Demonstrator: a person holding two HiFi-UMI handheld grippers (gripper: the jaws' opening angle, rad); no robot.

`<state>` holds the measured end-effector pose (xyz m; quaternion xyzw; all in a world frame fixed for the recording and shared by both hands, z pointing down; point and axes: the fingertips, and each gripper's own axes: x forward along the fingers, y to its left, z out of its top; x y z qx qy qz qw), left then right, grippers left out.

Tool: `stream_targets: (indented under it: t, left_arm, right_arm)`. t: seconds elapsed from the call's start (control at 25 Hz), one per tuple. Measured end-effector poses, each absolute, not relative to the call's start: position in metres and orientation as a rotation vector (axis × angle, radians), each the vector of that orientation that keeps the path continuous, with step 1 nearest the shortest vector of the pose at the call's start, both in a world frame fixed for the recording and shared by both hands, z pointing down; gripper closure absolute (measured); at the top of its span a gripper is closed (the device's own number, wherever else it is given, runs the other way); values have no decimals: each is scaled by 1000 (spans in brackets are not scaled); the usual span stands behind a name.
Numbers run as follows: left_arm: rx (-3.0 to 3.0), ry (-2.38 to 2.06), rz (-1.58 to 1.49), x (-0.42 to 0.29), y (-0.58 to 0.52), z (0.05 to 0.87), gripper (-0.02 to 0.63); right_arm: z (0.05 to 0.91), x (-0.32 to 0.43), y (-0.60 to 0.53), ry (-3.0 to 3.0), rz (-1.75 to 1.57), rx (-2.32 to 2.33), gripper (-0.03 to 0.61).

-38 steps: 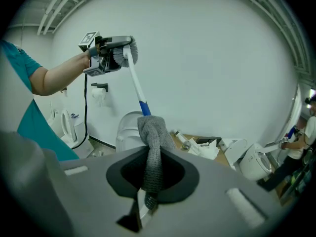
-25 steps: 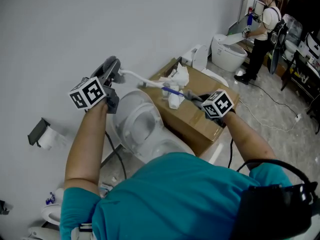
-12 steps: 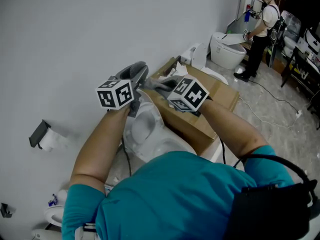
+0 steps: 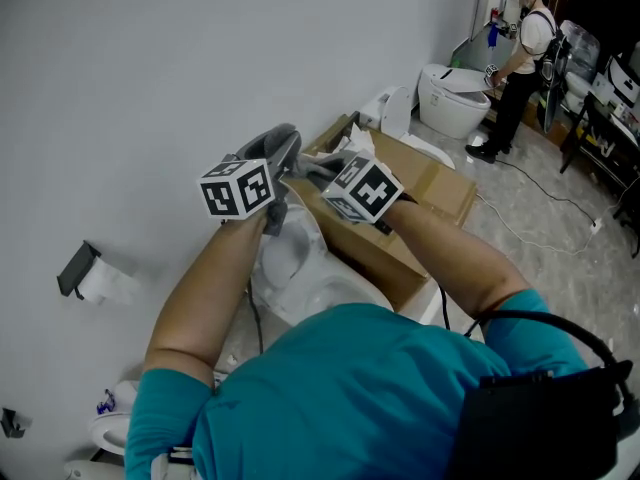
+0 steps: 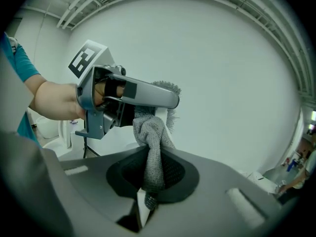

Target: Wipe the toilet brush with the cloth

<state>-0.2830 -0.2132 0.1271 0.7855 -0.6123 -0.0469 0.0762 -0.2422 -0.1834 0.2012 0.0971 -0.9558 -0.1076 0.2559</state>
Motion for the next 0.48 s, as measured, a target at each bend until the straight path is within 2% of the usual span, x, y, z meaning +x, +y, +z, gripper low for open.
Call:
stream_targets:
  t: [0.48]
  left_arm:
    - [2354, -1824, -172, -281, -217, 125, 439]
  right_arm:
    - [214, -230, -198, -2601, -187, 348, 560]
